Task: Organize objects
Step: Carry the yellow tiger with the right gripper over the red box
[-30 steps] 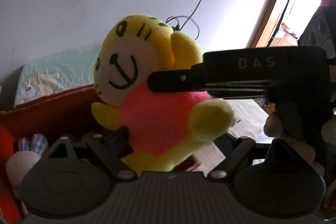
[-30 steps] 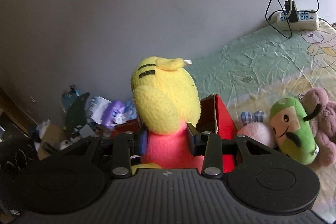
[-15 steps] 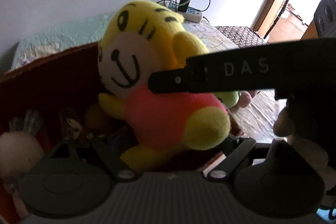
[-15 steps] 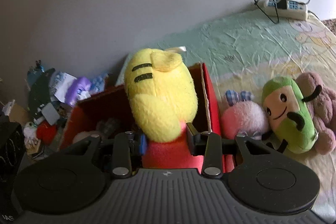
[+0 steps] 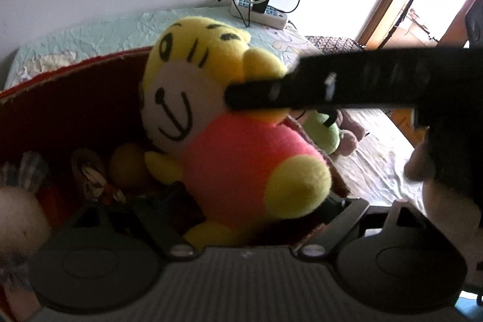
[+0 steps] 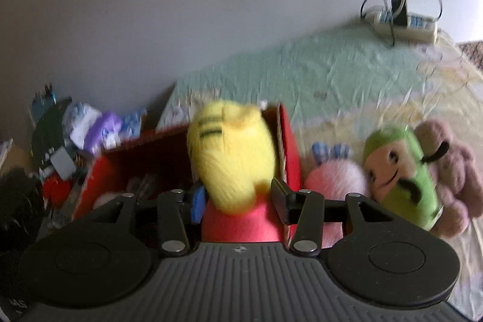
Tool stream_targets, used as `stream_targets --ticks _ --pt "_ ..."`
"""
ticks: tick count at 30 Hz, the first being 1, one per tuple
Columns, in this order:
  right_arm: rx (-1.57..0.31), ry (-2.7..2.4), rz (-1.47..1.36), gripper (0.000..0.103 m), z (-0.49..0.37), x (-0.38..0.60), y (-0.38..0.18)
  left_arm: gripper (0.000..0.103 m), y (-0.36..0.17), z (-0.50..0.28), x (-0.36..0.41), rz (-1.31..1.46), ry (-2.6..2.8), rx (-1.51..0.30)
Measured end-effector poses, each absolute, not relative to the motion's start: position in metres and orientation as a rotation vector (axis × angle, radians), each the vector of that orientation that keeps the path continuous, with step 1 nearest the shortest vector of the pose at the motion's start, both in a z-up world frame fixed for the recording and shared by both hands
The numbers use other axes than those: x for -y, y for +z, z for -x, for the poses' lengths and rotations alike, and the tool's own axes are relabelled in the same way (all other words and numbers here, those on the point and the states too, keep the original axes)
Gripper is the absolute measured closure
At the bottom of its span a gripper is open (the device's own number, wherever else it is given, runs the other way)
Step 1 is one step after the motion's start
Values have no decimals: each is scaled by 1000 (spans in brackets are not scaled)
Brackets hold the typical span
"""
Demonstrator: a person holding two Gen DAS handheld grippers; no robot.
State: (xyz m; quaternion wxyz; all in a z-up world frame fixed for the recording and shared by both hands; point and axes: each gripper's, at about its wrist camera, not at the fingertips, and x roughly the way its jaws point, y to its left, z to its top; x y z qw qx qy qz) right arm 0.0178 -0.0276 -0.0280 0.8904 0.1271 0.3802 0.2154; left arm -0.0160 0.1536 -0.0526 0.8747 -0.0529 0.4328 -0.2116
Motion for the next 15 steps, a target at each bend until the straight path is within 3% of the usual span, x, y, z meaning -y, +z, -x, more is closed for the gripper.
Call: stream_targets --ticks 3,6,15 --pt "-718 467 -289 59 -19 30 -18 14 -47 18 -153 122 -453 -886" --pt "-688 497 -300 72 -23 27 -15 14 -45 17 -148 105 -449 -881" --pt "-737 488 -258 79 -32 25 -34 13 -57 4 -143 108 -437 -943"
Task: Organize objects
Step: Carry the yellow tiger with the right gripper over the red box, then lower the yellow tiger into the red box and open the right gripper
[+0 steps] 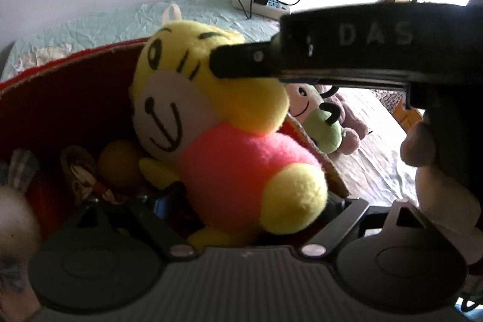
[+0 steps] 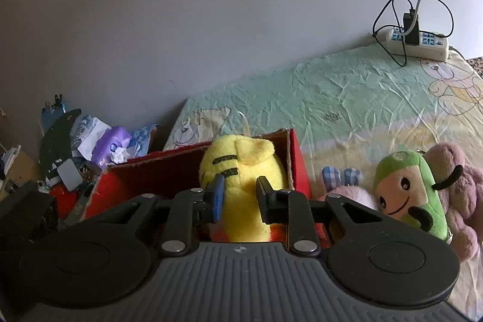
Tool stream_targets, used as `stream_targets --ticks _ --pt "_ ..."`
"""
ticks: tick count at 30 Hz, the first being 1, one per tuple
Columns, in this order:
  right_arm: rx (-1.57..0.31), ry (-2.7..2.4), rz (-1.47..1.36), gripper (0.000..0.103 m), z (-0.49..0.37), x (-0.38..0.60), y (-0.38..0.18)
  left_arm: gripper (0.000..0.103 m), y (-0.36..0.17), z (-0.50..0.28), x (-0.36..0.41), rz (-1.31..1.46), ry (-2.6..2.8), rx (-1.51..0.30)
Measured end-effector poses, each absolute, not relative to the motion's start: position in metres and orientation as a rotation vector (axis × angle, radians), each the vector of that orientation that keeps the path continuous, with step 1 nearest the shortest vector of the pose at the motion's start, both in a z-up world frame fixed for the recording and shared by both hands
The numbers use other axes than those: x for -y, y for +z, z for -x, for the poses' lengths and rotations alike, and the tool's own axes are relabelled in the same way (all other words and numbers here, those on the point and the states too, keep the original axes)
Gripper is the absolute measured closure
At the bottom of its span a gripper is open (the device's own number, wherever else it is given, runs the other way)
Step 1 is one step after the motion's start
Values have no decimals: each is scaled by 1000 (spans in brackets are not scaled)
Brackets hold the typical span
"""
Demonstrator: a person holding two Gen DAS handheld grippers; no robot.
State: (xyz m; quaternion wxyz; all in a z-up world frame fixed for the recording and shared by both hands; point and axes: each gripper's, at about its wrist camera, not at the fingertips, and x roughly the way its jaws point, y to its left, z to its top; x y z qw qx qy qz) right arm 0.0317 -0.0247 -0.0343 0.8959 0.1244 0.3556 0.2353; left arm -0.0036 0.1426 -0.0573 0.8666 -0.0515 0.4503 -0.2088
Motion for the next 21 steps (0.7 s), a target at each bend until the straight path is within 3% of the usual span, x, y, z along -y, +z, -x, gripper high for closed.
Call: stream_targets --ticks 17,21 --pt "-720 470 -233 77 -25 30 -43 15 -37 23 -142 58 -326 -971" --pt "-708 469 -203 78 -24 27 -44 9 -22 36 -142 48 -309 -919"
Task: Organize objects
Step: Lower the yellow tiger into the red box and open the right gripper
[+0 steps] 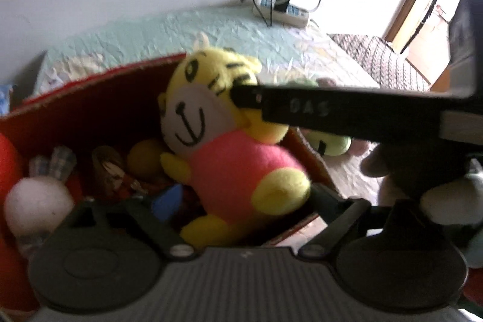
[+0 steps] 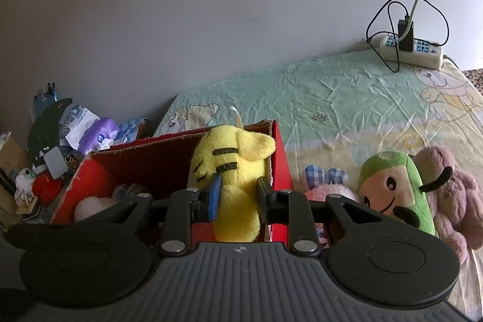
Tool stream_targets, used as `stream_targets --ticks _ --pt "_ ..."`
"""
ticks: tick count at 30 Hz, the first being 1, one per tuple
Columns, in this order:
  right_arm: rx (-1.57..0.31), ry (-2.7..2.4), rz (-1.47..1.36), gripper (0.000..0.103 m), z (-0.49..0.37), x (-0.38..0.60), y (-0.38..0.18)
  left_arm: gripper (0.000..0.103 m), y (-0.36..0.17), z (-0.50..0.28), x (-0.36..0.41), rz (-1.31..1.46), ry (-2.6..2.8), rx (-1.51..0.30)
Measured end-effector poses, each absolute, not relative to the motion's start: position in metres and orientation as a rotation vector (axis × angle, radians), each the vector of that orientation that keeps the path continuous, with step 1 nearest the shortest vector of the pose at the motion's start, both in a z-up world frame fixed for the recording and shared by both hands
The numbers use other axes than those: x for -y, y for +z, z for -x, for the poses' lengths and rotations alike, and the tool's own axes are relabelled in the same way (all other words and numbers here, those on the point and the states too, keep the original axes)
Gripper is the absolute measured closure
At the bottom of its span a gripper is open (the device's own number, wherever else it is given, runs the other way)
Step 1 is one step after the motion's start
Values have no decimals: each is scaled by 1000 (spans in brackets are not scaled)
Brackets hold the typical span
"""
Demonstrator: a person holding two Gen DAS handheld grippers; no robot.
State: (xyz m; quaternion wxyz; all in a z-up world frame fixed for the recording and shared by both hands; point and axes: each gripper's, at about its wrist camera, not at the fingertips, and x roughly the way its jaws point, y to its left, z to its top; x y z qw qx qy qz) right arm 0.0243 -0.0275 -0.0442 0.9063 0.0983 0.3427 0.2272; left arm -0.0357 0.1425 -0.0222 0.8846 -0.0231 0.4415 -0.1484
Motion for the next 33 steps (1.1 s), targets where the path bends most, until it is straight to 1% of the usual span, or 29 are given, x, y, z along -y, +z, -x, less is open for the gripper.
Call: stream_targets --ticks 3,9,33 --pt "-706 473 -208 78 -25 29 -45 9 -14 44 -144 28 -269 -890" --pt "-710 462 -213 77 -20 33 -41 9 -10 54 -149 41 -218 -901" --pt "-719 496 -356 72 29 77 -38 9 -2 69 -103 -86 -81 -903"
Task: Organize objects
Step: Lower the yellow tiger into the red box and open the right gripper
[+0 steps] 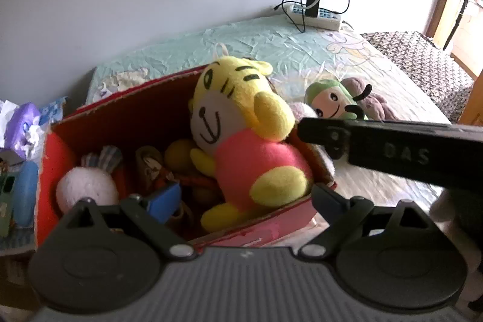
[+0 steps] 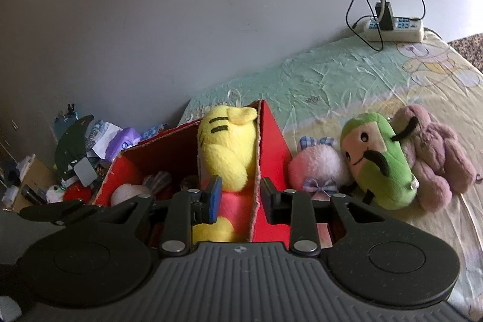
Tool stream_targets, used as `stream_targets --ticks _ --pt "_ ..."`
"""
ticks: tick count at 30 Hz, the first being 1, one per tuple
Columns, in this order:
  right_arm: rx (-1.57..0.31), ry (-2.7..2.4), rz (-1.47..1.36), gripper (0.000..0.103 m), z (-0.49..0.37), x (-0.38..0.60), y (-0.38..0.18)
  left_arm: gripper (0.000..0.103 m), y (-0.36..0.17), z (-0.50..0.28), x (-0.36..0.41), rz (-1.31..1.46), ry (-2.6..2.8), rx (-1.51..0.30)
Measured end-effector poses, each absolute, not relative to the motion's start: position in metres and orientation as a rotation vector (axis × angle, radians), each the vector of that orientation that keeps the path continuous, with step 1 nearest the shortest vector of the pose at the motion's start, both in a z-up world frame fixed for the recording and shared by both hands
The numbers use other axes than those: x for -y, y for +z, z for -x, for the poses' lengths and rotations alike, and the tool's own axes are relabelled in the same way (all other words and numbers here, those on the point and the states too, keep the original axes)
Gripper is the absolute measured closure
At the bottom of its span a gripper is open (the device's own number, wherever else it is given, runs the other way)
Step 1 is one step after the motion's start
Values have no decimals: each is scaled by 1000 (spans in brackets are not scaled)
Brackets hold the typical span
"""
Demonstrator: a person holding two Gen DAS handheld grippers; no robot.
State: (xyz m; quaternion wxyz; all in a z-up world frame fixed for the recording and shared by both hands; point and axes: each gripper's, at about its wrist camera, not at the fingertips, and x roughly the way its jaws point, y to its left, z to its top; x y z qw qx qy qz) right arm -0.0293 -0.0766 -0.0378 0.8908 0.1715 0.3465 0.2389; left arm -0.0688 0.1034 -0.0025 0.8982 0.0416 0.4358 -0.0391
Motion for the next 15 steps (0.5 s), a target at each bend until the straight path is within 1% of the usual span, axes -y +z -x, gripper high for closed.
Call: stream_targets --ticks 15 --pt "-784 633 -337 71 12 137 -40 9 14 67 -44 -98 107 -886"
